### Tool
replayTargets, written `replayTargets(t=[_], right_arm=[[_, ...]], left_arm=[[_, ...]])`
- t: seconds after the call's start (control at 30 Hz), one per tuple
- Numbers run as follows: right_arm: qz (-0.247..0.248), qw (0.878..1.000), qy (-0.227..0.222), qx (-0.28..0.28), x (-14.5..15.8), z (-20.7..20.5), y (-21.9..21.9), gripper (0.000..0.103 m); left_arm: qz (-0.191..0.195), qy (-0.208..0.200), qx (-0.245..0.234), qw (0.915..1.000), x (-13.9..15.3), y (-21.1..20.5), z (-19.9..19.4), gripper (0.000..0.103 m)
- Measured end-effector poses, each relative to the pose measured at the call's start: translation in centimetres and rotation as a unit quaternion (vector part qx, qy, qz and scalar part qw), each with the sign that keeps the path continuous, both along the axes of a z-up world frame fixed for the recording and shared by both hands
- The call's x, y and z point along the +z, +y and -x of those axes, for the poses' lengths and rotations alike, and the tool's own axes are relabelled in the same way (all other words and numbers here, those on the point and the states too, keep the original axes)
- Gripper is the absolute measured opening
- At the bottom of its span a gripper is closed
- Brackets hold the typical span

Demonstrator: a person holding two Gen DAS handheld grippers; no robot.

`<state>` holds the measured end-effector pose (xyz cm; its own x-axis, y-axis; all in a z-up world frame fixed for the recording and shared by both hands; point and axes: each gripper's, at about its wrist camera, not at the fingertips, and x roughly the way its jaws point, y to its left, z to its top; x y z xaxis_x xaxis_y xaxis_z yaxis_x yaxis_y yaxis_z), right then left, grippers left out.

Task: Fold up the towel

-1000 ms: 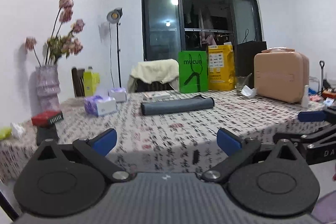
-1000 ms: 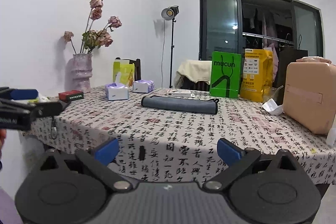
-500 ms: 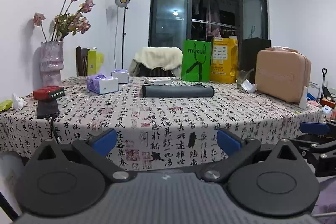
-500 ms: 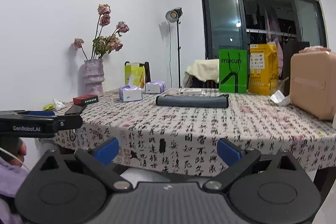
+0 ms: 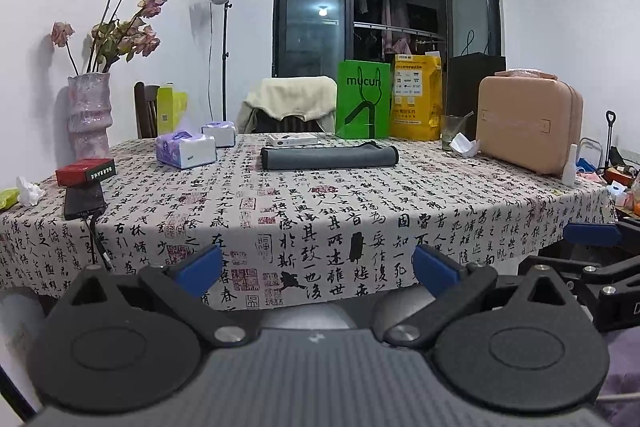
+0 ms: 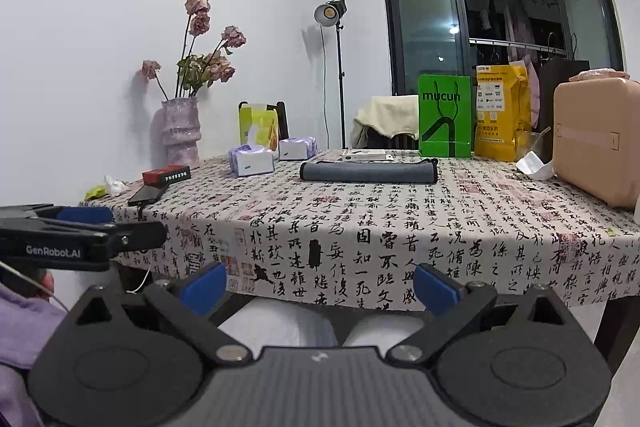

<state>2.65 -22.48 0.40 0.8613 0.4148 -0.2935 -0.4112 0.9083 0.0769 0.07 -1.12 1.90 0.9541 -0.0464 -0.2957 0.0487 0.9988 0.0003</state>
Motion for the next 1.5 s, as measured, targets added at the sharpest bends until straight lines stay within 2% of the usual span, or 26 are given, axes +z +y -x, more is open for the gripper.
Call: replayTargets(t=[0.23,1.5], right_arm=[[-0.002,1.000,-0.001,-0.010,-0.11,-0.16,-0.10,0.103],[-0.003,1.000,0.003,-0.008,-0.39,-0.18,0.03,0.103]], left_arm=[[-0.002,0.002,-0.002,1.0000,0.02,-0.13,-0.12,0.103],[-0.004,-0.002,-0.001,1.0000,0.09,-0.19,-0.01,0.103]])
